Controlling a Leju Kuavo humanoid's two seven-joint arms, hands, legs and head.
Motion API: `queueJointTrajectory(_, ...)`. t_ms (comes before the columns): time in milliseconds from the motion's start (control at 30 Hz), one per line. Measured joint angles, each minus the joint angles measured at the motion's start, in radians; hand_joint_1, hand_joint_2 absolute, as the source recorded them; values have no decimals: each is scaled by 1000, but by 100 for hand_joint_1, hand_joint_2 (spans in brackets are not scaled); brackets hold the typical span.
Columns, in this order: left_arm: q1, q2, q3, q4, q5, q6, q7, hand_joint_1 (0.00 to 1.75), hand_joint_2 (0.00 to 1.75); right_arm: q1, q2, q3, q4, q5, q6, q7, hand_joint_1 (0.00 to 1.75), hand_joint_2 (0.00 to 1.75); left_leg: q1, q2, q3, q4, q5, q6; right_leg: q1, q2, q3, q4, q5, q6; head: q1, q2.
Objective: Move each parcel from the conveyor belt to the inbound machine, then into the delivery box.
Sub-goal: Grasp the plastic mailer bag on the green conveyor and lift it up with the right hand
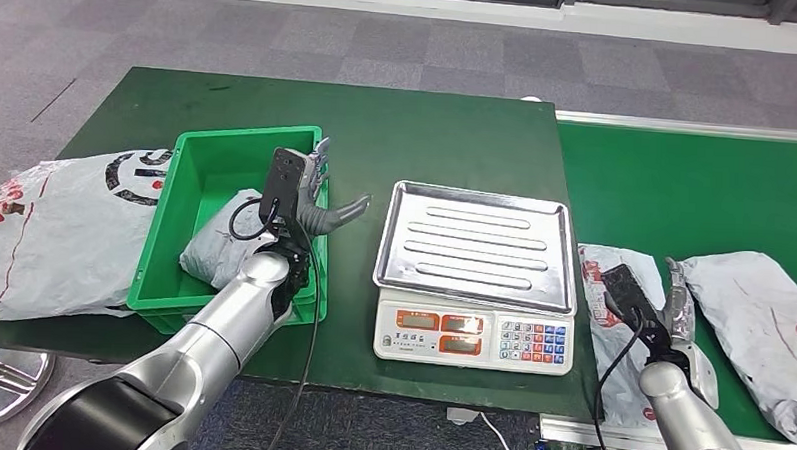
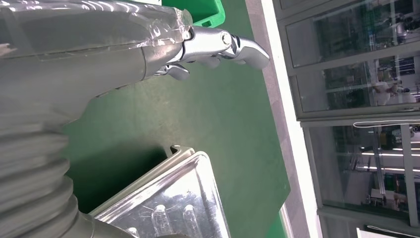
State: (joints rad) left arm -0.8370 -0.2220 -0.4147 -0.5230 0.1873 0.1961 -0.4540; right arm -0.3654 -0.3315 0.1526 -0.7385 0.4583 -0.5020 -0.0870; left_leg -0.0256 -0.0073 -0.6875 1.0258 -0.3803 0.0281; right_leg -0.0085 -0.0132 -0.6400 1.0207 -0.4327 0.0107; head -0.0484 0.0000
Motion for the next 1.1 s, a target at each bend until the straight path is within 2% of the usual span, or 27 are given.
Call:
queueJointTrajectory(233,0,0,0,0,0,1,0,0,175,0,0,0,0,1,1,1,0,175,0,0,0,0,0,0,0,0,0,0,0,0,0,0)
queueJointTrajectory(300,6,4,4,-4,14,13,-8,0,175,19,-17,3,-7,31,42,43,0,175,0,-1,1,0,0,1,-1,-1,0,0,0,1,0,0)
queueJointTrajectory(367,32,16,18,-24,42,27,-28,0,175,122,-92,19,-104,88,206,195,0,175,-1,-10,3,1,-2,3,-2,-10,5,-1,-6,4,-1,0)
queueJointTrajectory(433,72,36,38,-56,58,25,-43,0,175,279,-198,32,-287,118,447,389,0,175,-1,-23,6,0,-4,3,-2,-22,12,-1,-12,5,0,0)
queueJointTrajectory(500,104,62,55,-81,60,19,-48,0,175,393,-273,32,-434,123,589,479,0,175,-2,-22,7,0,-7,1,-2,-20,14,0,-13,3,-1,0)
queueJointTrajectory(567,120,80,67,-97,59,19,-48,0,175,458,-315,32,-526,132,621,482,0,175,-2,-13,8,0,-11,0,-2,-11,11,0,-13,2,-1,0)
queueJointTrajectory(667,128,83,78,-115,51,19,-48,0,175,502,-347,32,-605,140,643,475,0,175,-2,-5,9,0,-12,0,-3,-3,10,0,-13,2,-1,0)
queueJointTrajectory(833,137,85,88,-131,45,19,-43,0,175,546,-373,32,-672,134,678,464,0,175,-2,-2,10,1,-12,1,-3,-2,10,-1,-12,2,-1,0)
queueJointTrajectory(1100,141,85,91,-137,44,19,-41,0,175,576,-395,32,-712,134,683,464,0,175,-2,-1,10,1,-12,2,-3,-2,10,0,-12,2,-1,0)
